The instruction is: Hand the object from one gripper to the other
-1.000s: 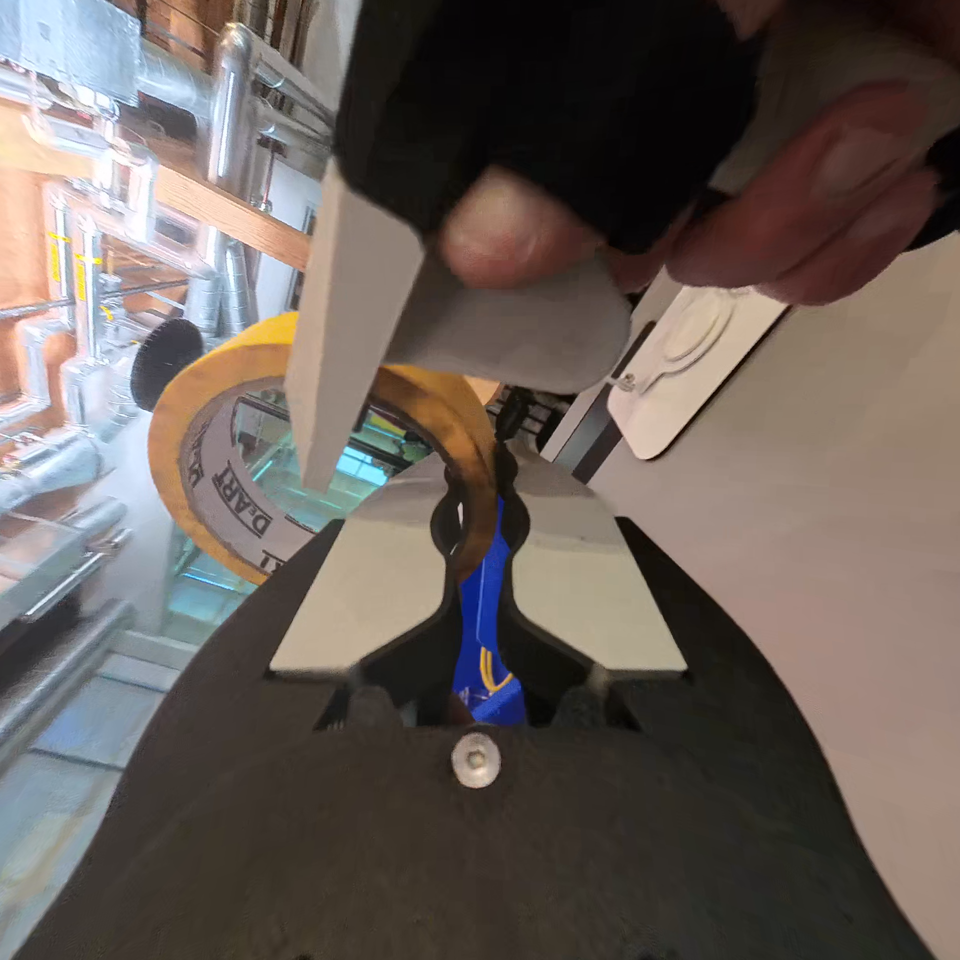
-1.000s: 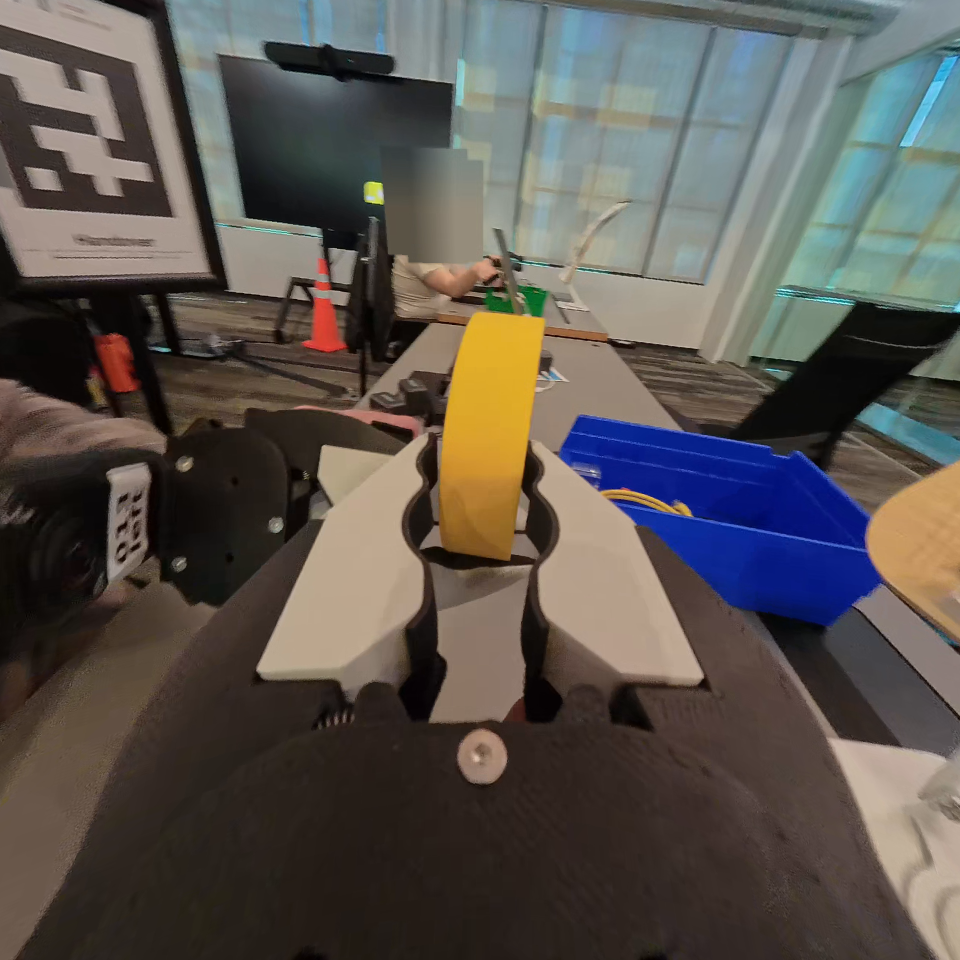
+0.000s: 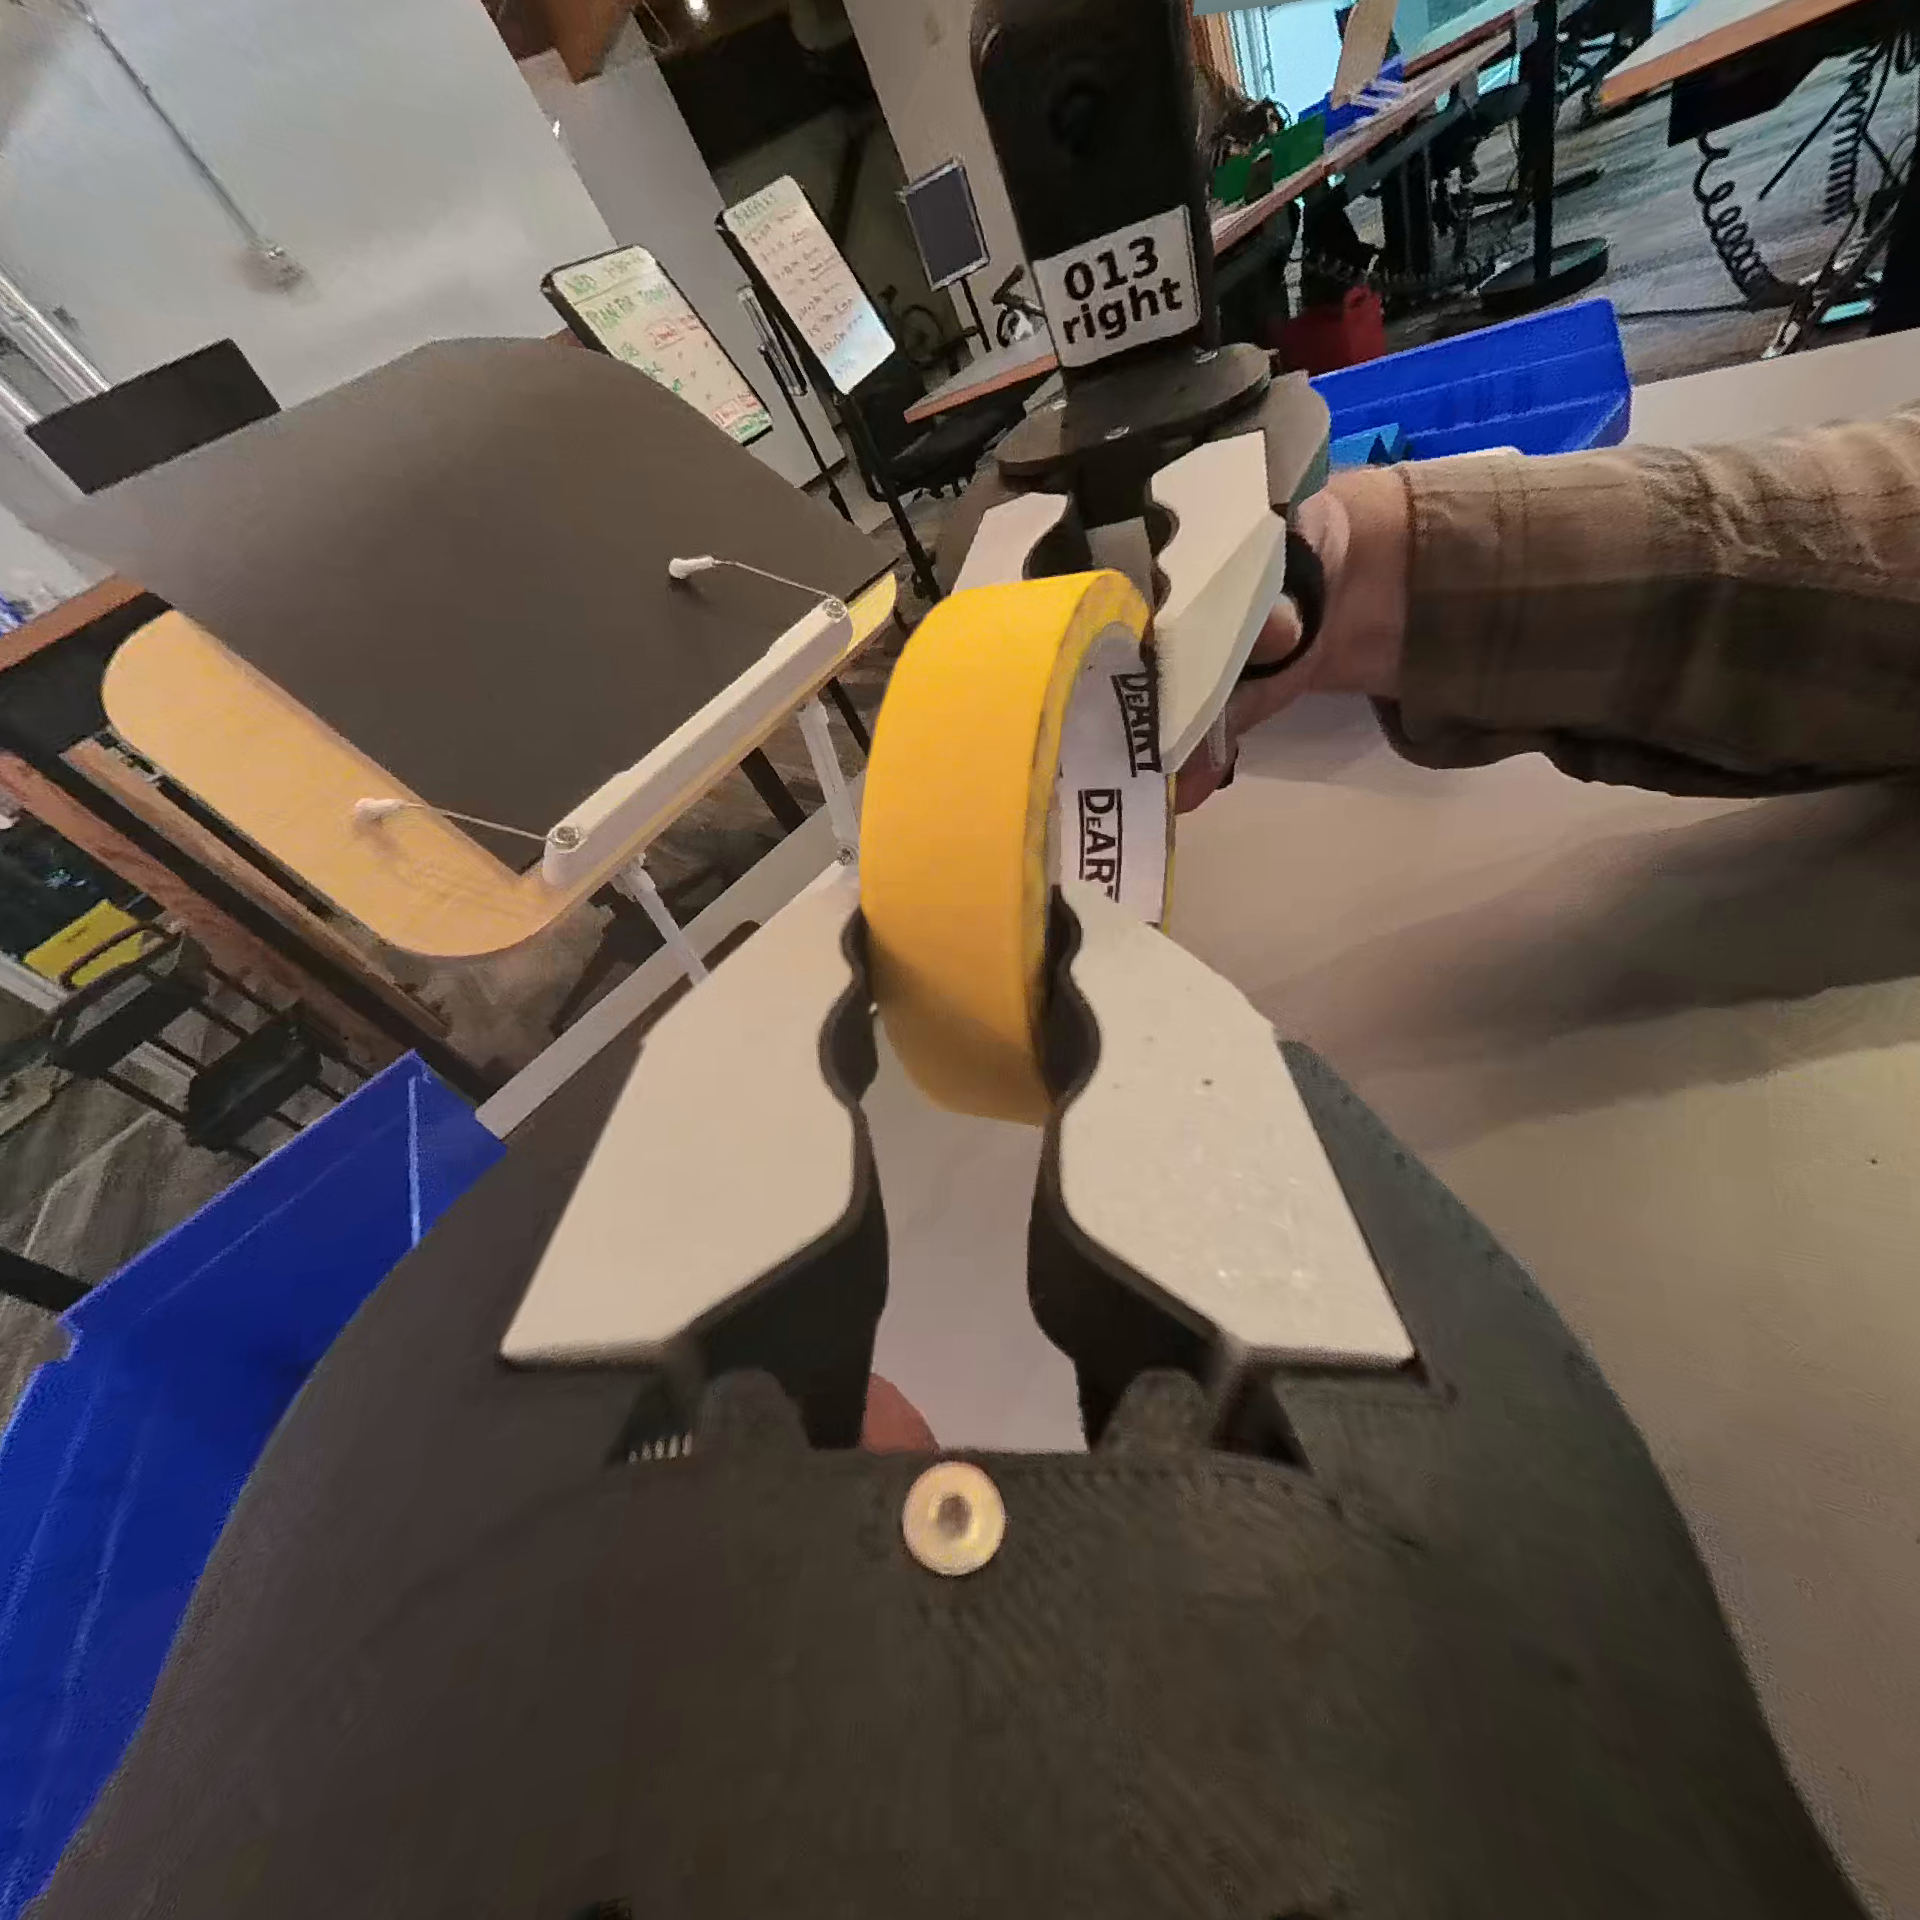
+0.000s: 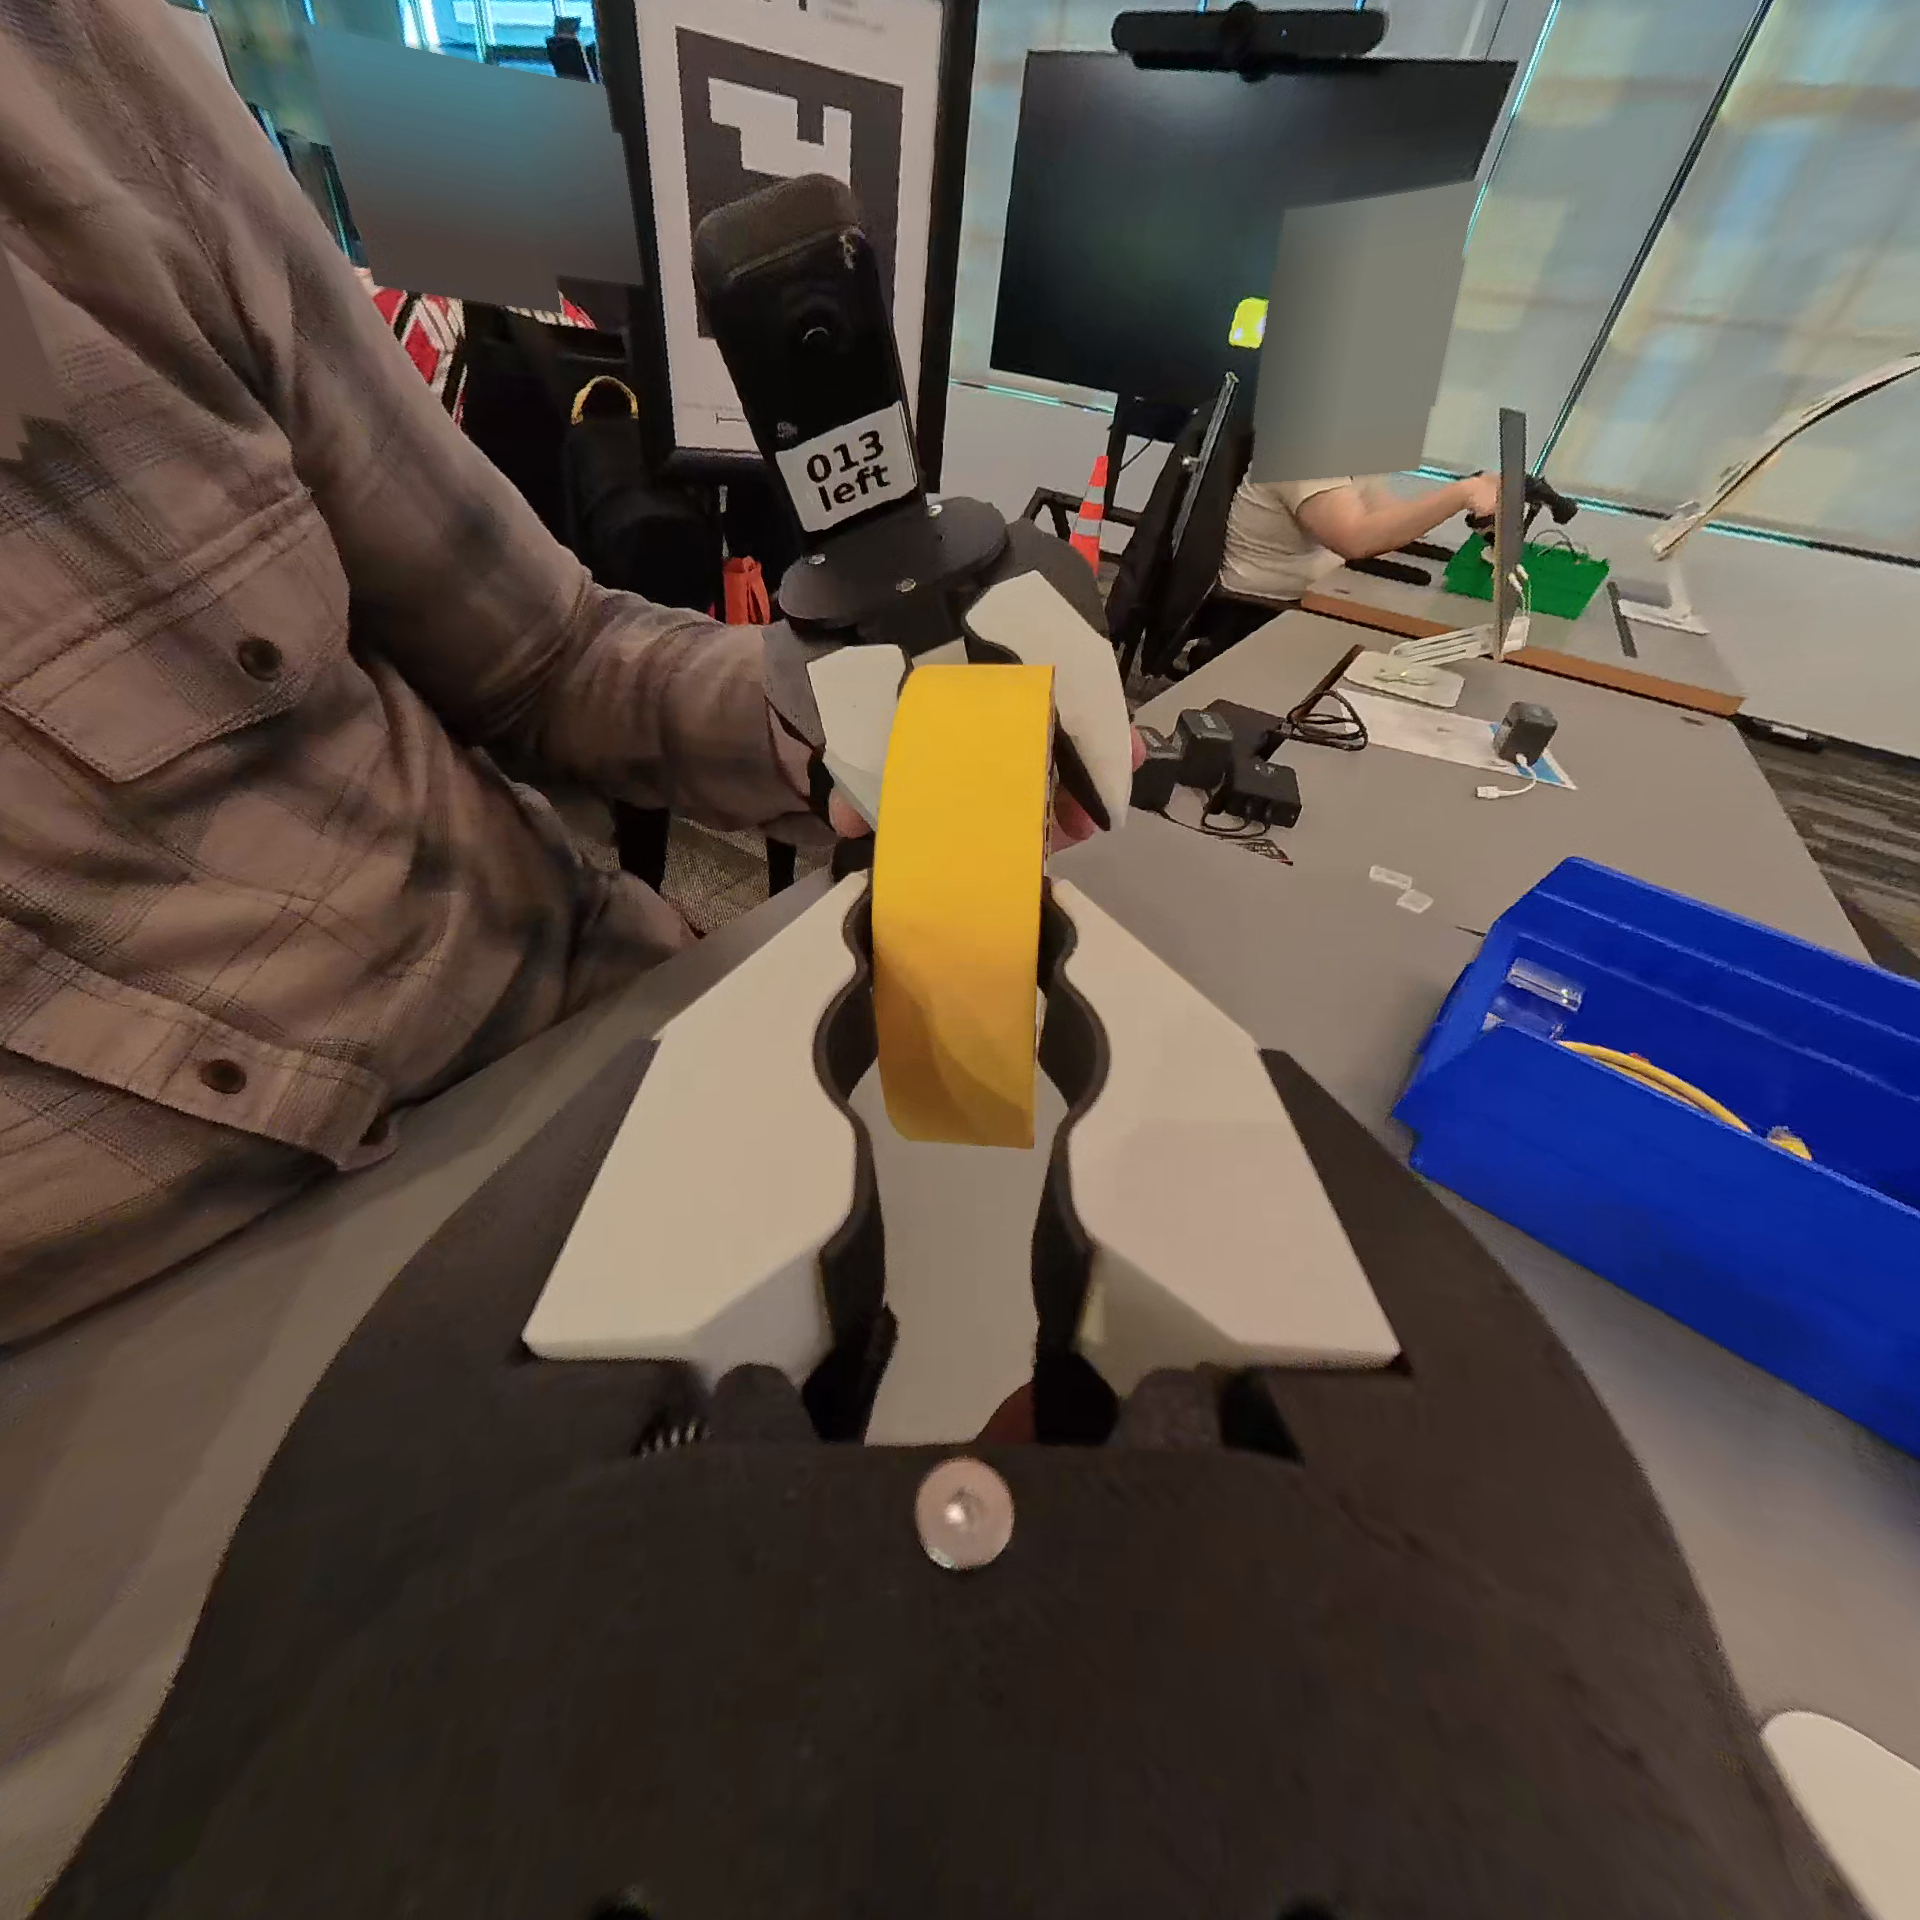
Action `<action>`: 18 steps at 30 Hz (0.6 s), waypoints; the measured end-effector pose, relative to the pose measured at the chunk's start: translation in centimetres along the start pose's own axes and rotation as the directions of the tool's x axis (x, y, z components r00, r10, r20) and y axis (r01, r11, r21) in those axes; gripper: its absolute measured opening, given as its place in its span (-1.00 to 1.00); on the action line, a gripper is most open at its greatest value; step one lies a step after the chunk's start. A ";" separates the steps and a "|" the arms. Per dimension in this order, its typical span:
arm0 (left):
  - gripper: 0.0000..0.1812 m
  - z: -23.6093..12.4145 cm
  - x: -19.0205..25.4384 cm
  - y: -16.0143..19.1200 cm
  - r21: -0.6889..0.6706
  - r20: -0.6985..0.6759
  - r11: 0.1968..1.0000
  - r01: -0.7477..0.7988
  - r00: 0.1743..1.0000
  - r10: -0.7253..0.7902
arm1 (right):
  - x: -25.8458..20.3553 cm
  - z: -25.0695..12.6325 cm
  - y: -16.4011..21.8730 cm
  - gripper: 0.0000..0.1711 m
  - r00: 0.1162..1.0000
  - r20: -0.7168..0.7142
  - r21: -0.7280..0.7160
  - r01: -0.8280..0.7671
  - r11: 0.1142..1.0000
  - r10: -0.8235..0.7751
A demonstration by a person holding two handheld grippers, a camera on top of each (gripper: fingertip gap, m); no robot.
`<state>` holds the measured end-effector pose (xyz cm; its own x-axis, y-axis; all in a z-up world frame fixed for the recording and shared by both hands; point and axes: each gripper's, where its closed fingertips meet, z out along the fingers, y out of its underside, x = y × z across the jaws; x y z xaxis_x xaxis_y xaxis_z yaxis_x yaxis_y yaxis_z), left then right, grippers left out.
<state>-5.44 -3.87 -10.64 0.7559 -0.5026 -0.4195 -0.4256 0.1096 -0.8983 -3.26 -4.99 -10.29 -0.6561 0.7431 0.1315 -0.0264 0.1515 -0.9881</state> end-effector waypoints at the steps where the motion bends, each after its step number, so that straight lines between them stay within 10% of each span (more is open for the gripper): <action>1: -0.69 0.0 0.0 0.0 0.007 0.001 1.000 0.003 1.000 -0.003 | 0.0 0.1 0.1 -0.71 1.000 -0.003 -0.004 0.005 1.000 -0.005; 8: -0.70 -0.6 -2.9 -0.1 0.021 0.197 1.000 -0.002 0.980 -0.002 | 3.3 -0.6 -1.3 -0.49 0.977 -0.214 0.053 0.024 0.998 -0.012; 13: -0.71 -1.4 -5.6 0.3 0.107 0.296 0.965 0.240 0.919 -0.261 | 5.9 -1.8 -1.7 -0.45 0.882 -0.433 -0.080 0.167 0.983 -0.185; 18: -0.71 -1.4 -7.1 1.6 0.188 0.193 0.766 0.615 0.742 -0.643 | 4.5 0.3 -1.7 -0.53 0.572 -0.364 -0.489 0.555 0.673 -0.735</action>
<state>-12.20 -1.37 -8.90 0.9299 -0.2781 0.2408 0.2323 -0.0635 -0.9706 -6.39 -2.05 -8.02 -0.0809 0.5507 0.8308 -0.0132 0.8328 -0.5534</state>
